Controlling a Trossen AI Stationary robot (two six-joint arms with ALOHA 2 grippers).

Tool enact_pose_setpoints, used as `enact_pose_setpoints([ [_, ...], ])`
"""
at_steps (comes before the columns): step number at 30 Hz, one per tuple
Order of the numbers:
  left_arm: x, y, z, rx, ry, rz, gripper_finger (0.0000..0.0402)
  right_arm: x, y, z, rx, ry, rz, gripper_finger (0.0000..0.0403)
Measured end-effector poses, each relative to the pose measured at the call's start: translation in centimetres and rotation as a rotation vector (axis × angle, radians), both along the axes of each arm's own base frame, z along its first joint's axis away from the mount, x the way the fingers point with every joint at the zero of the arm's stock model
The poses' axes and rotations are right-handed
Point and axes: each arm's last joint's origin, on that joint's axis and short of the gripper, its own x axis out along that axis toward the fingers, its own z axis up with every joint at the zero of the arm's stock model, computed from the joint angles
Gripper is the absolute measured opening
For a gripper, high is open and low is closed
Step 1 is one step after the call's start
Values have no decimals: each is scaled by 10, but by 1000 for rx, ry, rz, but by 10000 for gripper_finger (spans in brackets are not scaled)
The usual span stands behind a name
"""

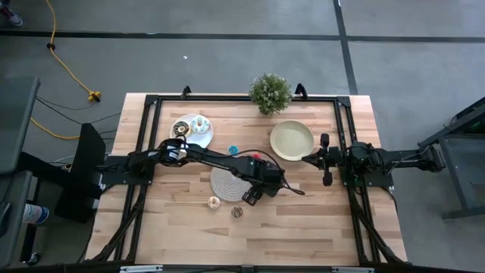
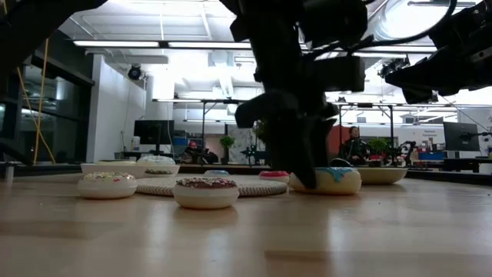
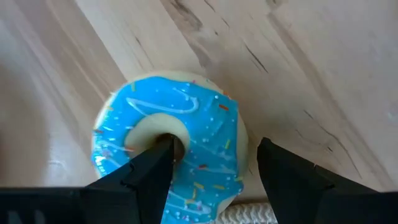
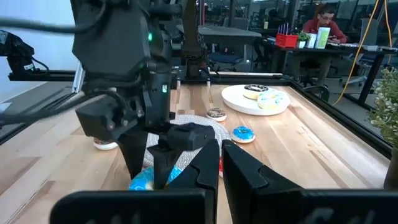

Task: Pick & Place donuts
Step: Put the large blue donut on the white plate

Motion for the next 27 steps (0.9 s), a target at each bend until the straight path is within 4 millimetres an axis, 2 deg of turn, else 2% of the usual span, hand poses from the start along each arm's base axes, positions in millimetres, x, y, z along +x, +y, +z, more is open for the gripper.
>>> enact_pose_setpoints([
  [6,0,0,-1,0,3,0,212,0,0,0,0,0,0,12],
  [17,0,1,-1,20,0,9,141,0,0,0,0,0,0,12],
  [23,0,1,-1,56,-4,23,133,0,0,0,0,0,0,12],
  [27,1,2,10,73,9,36,133,0,0,0,0,0,-1,12],
])
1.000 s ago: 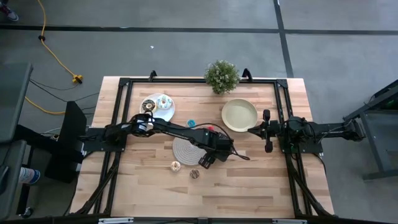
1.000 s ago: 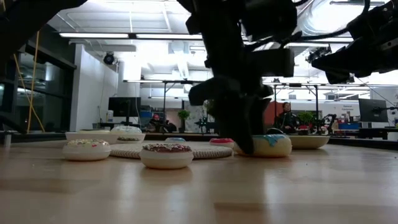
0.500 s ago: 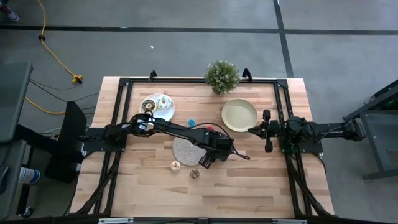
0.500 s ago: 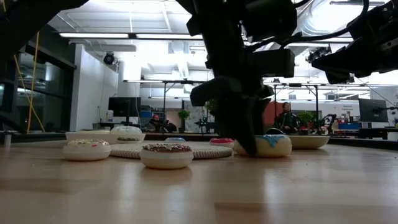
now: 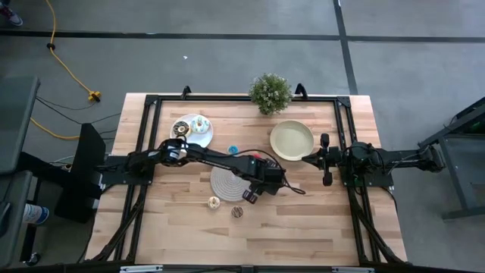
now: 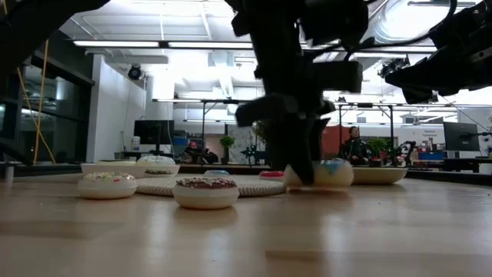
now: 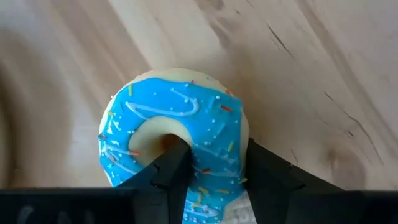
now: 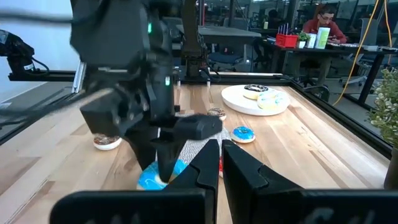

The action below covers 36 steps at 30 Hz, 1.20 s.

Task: Pick & Place donuts
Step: Put the large blue donut on the white plate

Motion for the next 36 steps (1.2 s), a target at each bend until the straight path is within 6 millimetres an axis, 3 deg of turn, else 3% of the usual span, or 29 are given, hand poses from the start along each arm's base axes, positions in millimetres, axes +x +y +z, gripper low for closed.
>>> enact_pose_setpoints([
  [5,2,3,21,14,-9,70,133,0,0,0,0,0,0,12],
  [15,-5,25,68,-109,11,501,133,0,0,0,0,0,1,12],
  [24,-13,59,80,-300,55,849,133,0,0,0,0,0,0,12],
  [30,-23,85,87,-294,63,1037,133,0,0,0,0,0,0,12],
  [36,-51,108,92,-242,76,1216,133,0,0,0,0,0,0,12],
])
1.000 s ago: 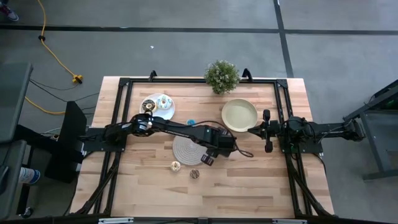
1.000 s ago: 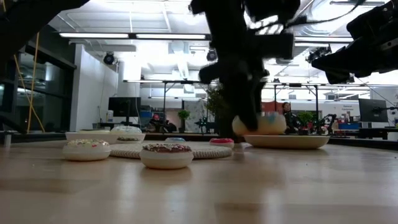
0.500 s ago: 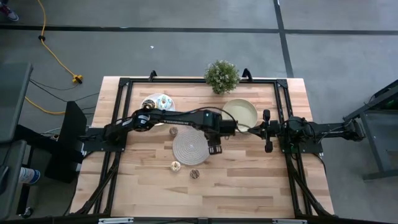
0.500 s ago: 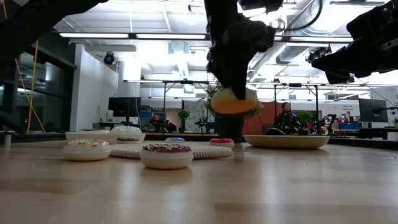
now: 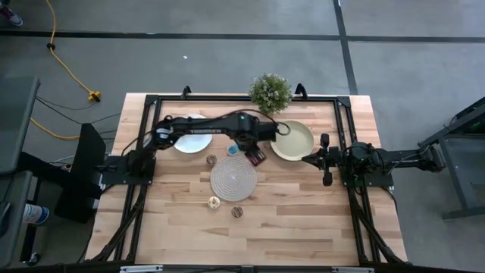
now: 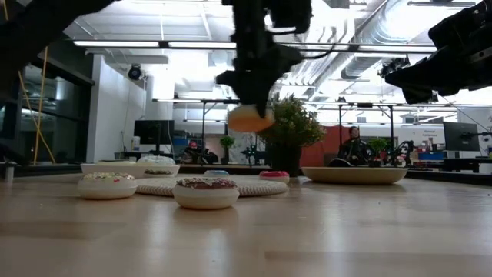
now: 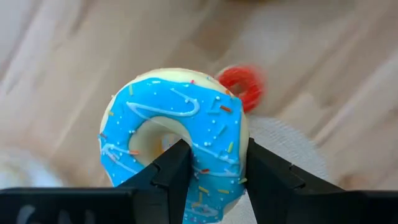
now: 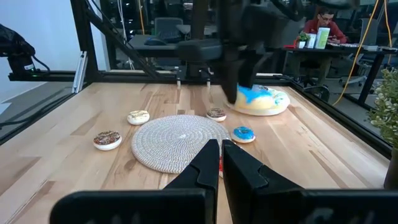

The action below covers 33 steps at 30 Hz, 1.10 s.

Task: Pick & Place donuts
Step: Put the large blue donut on the white plate

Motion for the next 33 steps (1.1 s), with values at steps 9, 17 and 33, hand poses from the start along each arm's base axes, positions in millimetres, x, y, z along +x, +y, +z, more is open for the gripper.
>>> enact_pose_setpoints([
  [9,-60,14,-8,-16,-50,172,133,1,0,-1,0,13,1,12],
  [17,-104,16,-21,-21,-28,267,133,1,0,-1,0,13,1,12],
  [33,-170,17,-47,-21,-76,370,133,1,0,-1,0,13,0,12],
])
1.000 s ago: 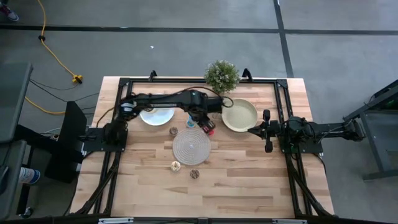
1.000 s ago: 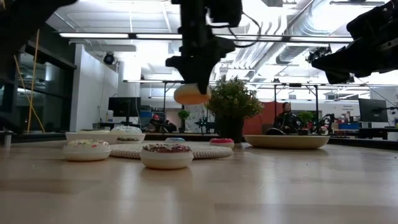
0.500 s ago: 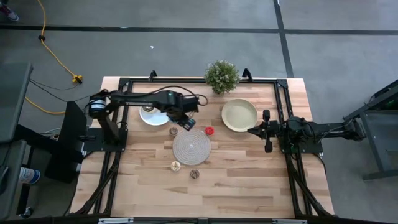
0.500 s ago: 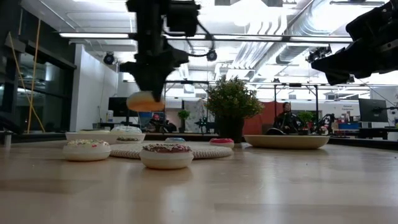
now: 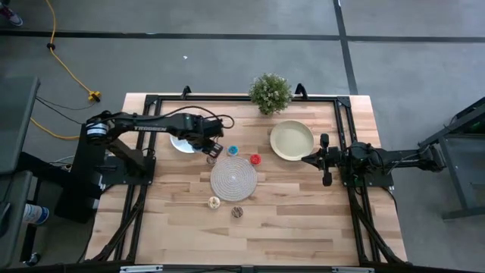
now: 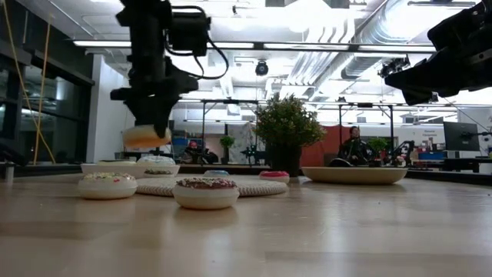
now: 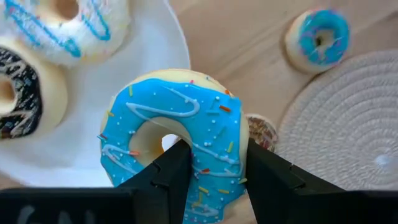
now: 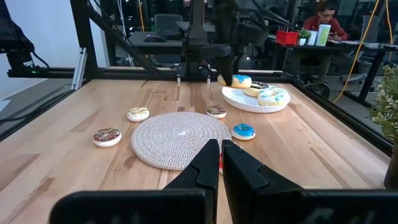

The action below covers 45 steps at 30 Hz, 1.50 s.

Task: Pick & Place donuts
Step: Put the large blue donut on the white plate

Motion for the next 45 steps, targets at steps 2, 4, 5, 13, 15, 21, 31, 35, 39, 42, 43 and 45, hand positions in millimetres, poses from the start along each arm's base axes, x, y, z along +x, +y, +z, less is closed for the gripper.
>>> enact_pose_setpoints([
  [2,-7,-2,-5,-2,11,0,133,0,0,0,0,-1,0,12],
  [4,-12,-3,-7,3,12,1,133,0,0,0,0,0,0,12],
  [5,-14,-3,-8,10,12,3,133,0,0,0,0,0,1,12],
  [13,-26,8,-15,33,45,59,133,0,0,0,0,0,0,12],
  [15,-26,12,-15,39,39,75,133,0,0,0,0,0,0,12],
  [21,-30,24,-16,47,51,126,133,0,0,0,0,0,0,12],
  [31,-25,36,-35,35,123,108,133,0,0,0,0,0,1,12],
  [35,-25,36,-36,31,128,108,133,0,0,0,0,1,1,12],
  [39,-25,36,-36,31,128,108,133,0,0,0,0,1,1,12],
  [42,-24,36,-39,26,142,107,133,0,0,0,0,1,1,12],
  [43,-24,36,-40,23,149,106,133,0,0,0,0,1,1,12],
  [45,-22,37,-43,21,157,106,133,0,0,0,0,1,0,12],
])
